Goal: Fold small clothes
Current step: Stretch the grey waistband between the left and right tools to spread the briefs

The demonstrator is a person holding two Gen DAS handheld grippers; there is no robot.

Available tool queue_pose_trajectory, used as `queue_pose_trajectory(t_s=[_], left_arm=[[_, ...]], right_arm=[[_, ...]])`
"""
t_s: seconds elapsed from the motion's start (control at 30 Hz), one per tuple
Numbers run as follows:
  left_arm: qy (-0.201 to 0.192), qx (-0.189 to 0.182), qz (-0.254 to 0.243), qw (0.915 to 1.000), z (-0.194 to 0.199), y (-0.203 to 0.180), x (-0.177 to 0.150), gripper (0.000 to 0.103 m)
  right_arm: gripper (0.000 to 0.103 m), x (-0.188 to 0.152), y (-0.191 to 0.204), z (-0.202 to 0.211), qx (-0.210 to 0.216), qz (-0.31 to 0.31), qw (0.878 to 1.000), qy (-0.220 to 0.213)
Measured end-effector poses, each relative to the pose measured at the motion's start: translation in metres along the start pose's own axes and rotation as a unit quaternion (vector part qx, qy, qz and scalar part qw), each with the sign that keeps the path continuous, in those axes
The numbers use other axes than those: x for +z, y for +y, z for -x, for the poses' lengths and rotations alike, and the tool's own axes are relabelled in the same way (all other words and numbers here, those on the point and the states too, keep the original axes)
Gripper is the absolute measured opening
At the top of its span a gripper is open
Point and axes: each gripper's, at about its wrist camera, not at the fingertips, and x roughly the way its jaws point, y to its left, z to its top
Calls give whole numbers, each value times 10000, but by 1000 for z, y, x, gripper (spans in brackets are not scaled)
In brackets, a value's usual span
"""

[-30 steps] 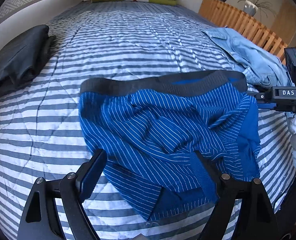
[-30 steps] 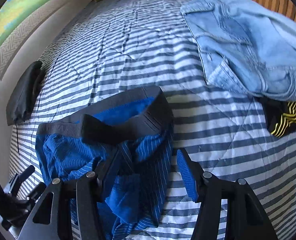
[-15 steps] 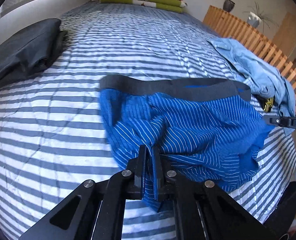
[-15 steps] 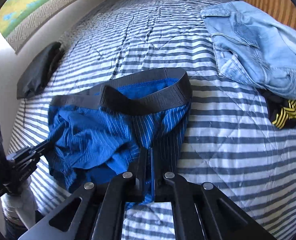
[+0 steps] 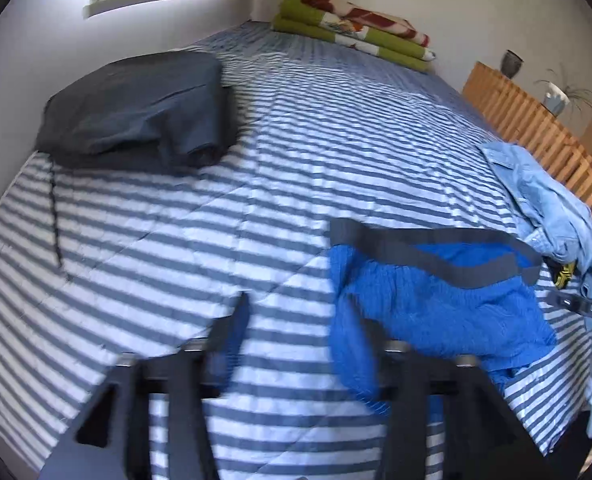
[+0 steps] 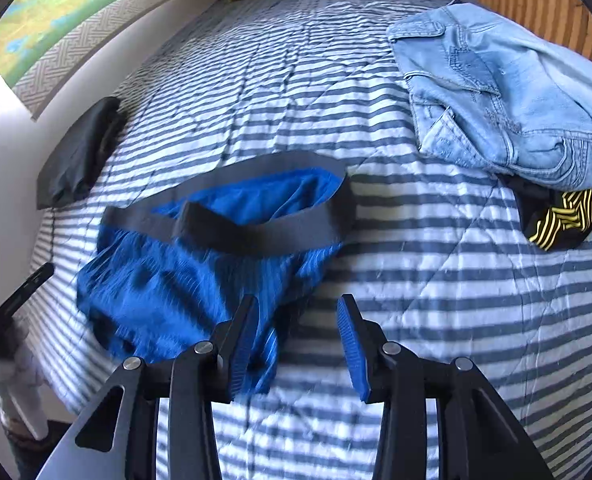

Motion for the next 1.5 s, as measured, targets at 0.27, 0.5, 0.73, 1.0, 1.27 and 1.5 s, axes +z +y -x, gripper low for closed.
queue_pose_trajectory(t_s=[0.27, 0.5, 0.73, 1.0, 1.27, 1.5], left_arm=[[335, 154, -18, 9993, -58, -29, 35, 70], [582, 83, 144, 9982, -88, -29, 30, 3], [-52, -102, 282, 9995, -40, -15, 45, 1], [-496, -1122, 989, 9875, 17, 22, 59, 1], [-660, -1158, 889, 9871, 43, 26, 59, 1], [-261, -739, 699, 9945, 24, 15, 47, 46]], right_arm=[[40, 36, -19, -55, 112, -722, 9966, 389], [7, 39, -9, -21, 277, -416, 9988, -5], [6, 48, -37, 55, 828, -855, 9903, -718], [6, 51, -23, 111, 1332, -742, 9808, -1216], [6, 54, 4, 114, 913, -405, 9857, -1354], [23, 74, -3, 36, -602, -120, 9966, -553]])
